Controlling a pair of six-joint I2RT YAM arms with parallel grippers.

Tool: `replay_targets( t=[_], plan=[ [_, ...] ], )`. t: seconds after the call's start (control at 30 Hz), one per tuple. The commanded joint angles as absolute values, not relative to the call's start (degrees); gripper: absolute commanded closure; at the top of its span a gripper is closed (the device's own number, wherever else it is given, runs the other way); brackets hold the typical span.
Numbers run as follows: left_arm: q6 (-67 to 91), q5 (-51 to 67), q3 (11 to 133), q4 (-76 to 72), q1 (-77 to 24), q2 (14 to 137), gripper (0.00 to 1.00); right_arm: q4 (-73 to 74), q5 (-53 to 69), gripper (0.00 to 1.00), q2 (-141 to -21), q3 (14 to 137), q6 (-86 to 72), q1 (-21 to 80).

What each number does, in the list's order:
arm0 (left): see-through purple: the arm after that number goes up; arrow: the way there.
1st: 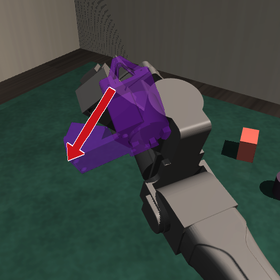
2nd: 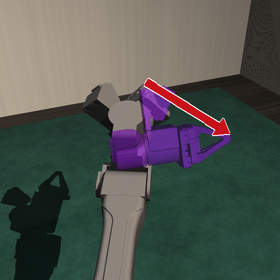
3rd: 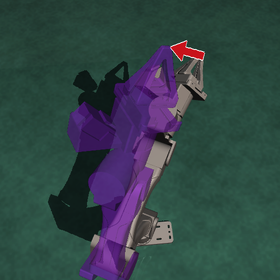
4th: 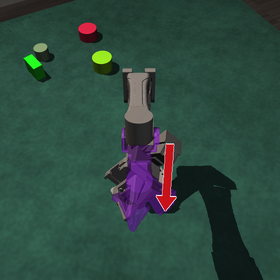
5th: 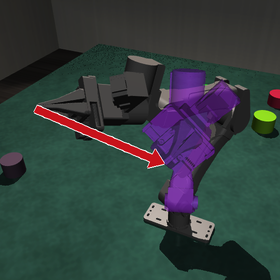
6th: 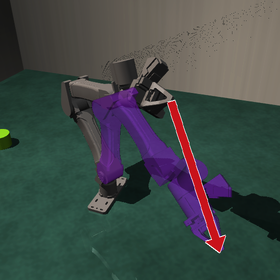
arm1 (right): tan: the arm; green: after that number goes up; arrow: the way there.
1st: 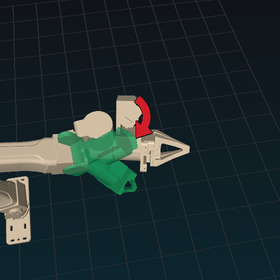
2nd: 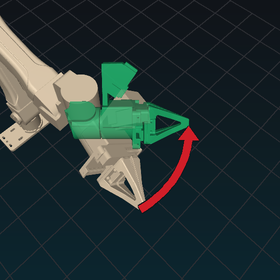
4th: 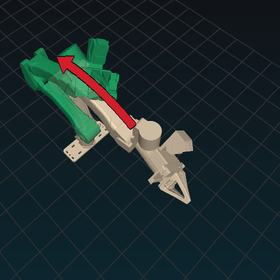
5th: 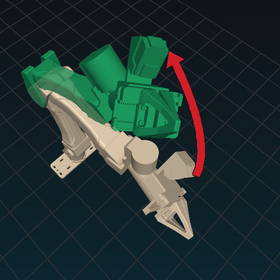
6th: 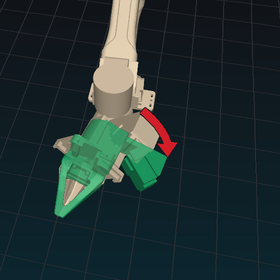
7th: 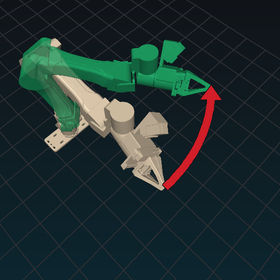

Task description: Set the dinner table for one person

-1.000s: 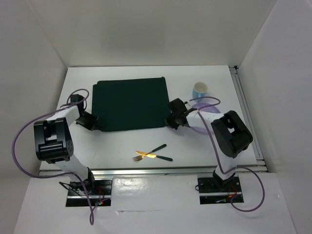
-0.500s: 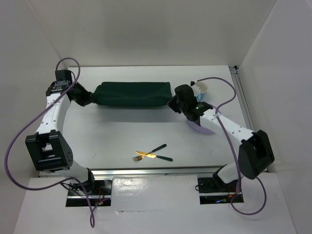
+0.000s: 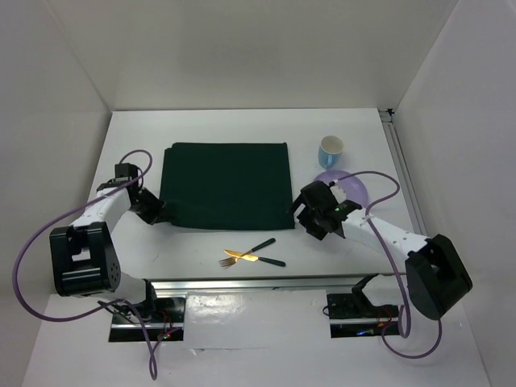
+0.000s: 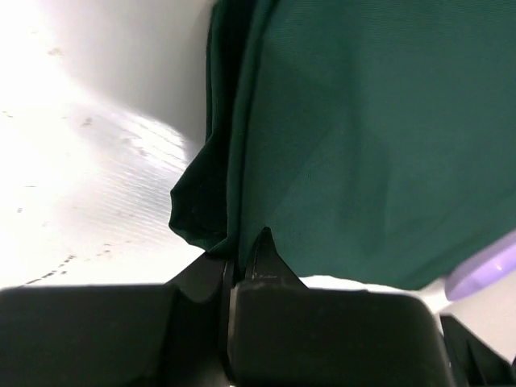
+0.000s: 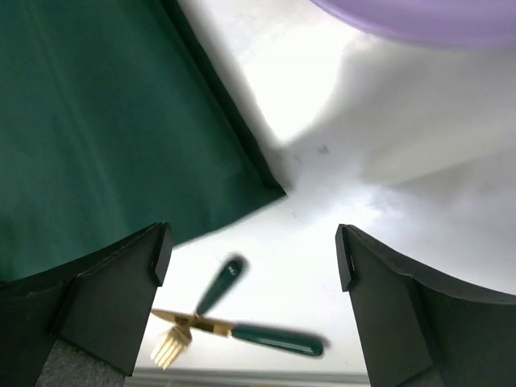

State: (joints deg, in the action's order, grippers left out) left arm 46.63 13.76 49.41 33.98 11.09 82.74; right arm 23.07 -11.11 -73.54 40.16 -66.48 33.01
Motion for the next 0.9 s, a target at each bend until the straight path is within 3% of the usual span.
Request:
replay_targets(
  t=[0.0, 0.17, 0.37, 0.5, 0.73, 0.8, 0.87],
  plan=[
    [46.23, 11.08, 49.39, 29.71, 10.99, 81.47, 1.0, 24.79, -9.84, 0.05, -68.74, 38.68, -70.22, 32.87],
    [46.23, 10.37, 49.57, 29.71, 10.99, 80.95, 1.0, 21.9, -5.55, 0.06, -68.03, 33.06, -73.38, 32.87],
    [46.23, 10.37, 50.1, 30.23, 10.46, 82.0, 1.0, 5.83, -4.83, 0.18, -71.45, 26.46, -77.52, 32.87],
    [46.23, 10.37, 50.1, 30.23, 10.46, 82.53, 1.0, 1.67, -7.11, 0.27, -78.21, 28.29, -79.8, 33.39],
    [46.23, 10.37, 50.63, 30.23, 9.93, 83.06, 1.0, 7.38, -12.39, 0.34, -89.9, 37.17, -83.66, 36.3],
    [46.23, 10.37, 51.15, 30.23, 9.93, 83.58, 1.0, 9.48, -13.78, 0.4, -92.01, 38.31, -86.47, 37.44],
    [46.23, 10.37, 51.15, 30.23, 9.93, 83.58, 1.0, 11.15, -15.2, 0.64, -92.02, 39.11, -88.06, 37.44]
  ],
)
